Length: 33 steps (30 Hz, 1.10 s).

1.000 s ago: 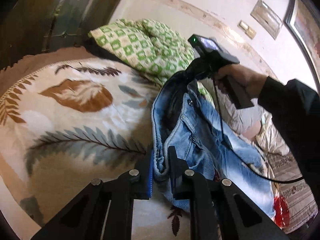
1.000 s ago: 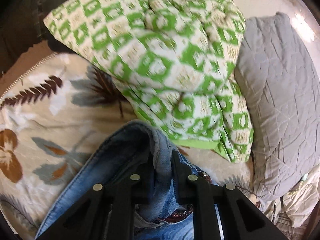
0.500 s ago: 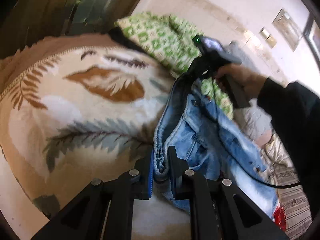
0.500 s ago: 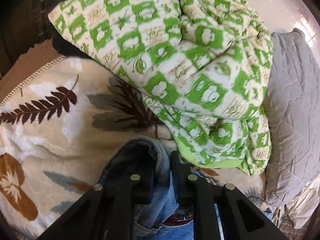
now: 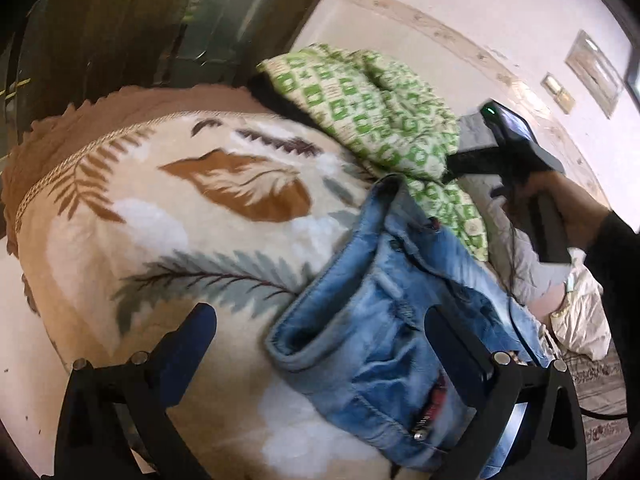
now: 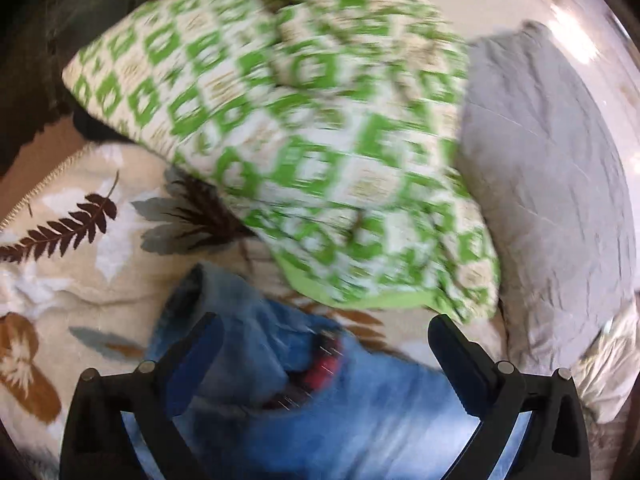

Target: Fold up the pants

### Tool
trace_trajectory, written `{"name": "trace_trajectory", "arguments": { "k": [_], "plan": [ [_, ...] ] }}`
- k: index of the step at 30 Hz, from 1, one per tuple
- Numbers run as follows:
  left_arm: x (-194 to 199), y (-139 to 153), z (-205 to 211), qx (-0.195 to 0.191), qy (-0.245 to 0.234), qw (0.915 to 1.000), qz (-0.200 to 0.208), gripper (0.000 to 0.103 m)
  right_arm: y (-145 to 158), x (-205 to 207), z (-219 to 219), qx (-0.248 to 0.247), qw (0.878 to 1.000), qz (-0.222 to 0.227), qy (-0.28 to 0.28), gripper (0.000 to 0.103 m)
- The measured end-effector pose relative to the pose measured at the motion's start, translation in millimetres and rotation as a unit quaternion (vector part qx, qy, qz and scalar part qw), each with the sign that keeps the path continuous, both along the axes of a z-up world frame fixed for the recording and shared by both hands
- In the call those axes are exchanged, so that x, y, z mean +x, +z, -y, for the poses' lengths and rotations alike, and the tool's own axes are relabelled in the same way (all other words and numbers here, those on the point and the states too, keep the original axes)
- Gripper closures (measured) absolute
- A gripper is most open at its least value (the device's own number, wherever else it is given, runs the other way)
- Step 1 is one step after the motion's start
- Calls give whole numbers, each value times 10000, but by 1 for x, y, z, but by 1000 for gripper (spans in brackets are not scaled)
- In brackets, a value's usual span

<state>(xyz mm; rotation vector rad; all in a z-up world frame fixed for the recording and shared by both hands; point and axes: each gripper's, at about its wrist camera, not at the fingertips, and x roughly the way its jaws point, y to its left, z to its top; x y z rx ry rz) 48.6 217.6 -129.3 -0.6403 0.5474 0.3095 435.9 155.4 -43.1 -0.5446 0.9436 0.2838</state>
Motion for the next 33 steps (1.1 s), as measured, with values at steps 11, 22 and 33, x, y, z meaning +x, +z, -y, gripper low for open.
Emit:
{"name": "trace_trajectory", "arguments": {
  "k": [11, 22, 33],
  "plan": [
    [35, 39, 84, 958, -1067, 9896, 92, 0, 61, -46, 280, 743, 9888, 28, -1290, 0],
    [134, 108, 216, 2111, -3898, 8964, -66, 0, 41, -99, 518, 1764, 9533, -410, -2419, 0],
    [271, 83, 306, 3277, -5346, 7733, -943, 0, -9, -52, 545, 2551, 9296, -981, -2473, 0]
  ]
}}
